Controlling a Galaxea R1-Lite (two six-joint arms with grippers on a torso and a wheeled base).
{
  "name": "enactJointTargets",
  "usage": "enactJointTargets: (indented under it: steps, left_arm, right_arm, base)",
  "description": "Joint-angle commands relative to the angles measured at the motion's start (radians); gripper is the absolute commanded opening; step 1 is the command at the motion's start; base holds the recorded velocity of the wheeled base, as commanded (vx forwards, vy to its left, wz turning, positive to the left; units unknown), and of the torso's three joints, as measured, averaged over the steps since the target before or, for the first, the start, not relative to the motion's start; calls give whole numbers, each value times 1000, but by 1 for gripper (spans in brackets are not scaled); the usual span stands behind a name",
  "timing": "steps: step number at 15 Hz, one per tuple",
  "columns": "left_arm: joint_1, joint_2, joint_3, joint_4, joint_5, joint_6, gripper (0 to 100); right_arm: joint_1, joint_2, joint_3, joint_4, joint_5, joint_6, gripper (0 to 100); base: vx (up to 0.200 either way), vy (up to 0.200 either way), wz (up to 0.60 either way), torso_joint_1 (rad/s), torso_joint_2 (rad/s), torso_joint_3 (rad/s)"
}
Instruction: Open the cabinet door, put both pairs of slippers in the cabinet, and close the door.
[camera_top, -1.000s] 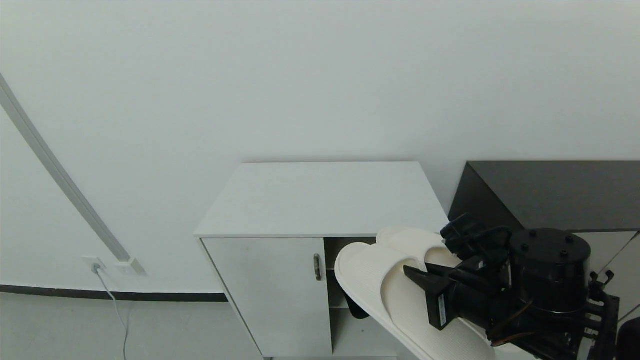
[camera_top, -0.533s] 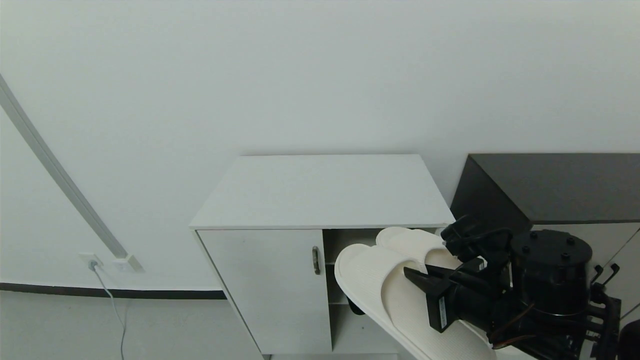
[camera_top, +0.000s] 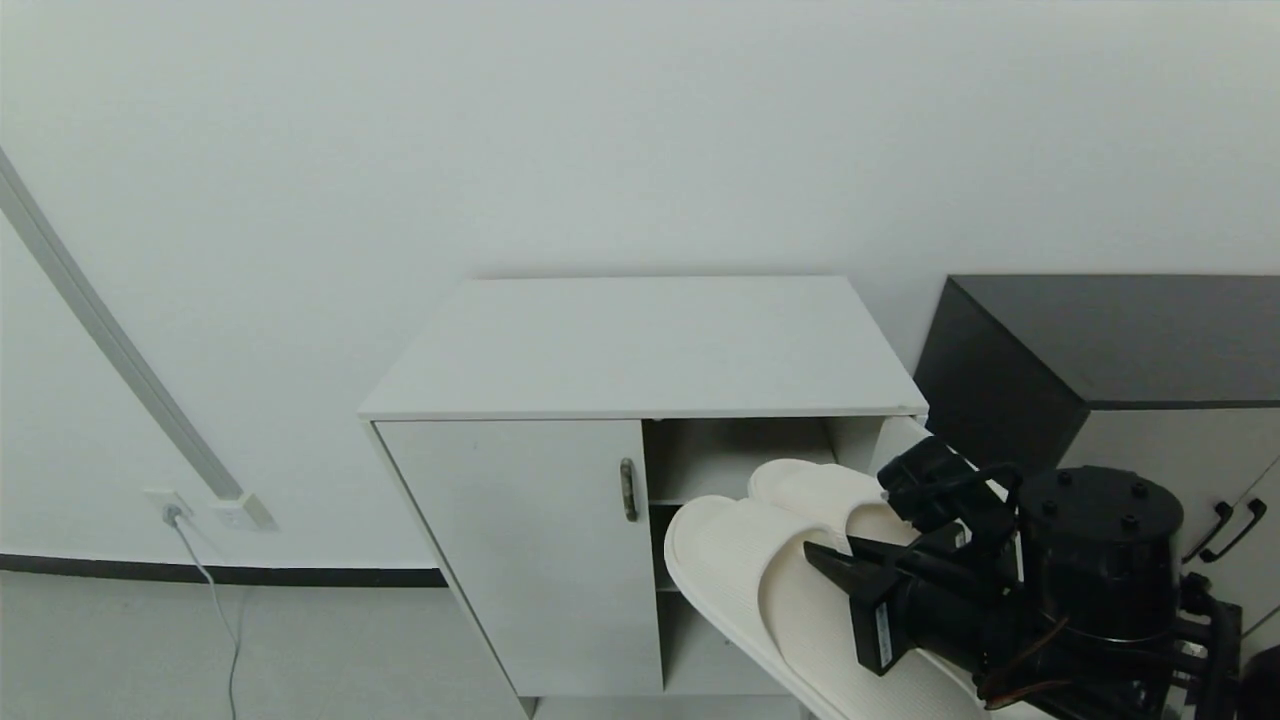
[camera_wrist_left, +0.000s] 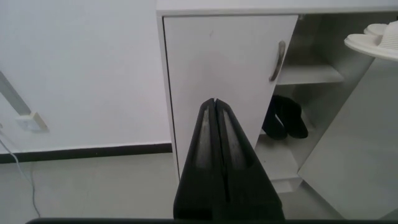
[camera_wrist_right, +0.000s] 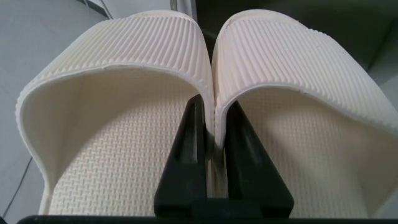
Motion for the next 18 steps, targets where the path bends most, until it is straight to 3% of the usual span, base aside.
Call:
enactJointTargets:
  steps: [1,18]
  left_arm:
    - [0,0,0,0,0,2,0]
    - [0,0,0,0,0,5,0]
  right_arm:
    - [7,3,0,0,0,0,0]
    - [10,39,57,-105,-6,-26,0]
  base:
    - [0,0,0,-227,559,330]
    - [0,0,0,-182,507,325]
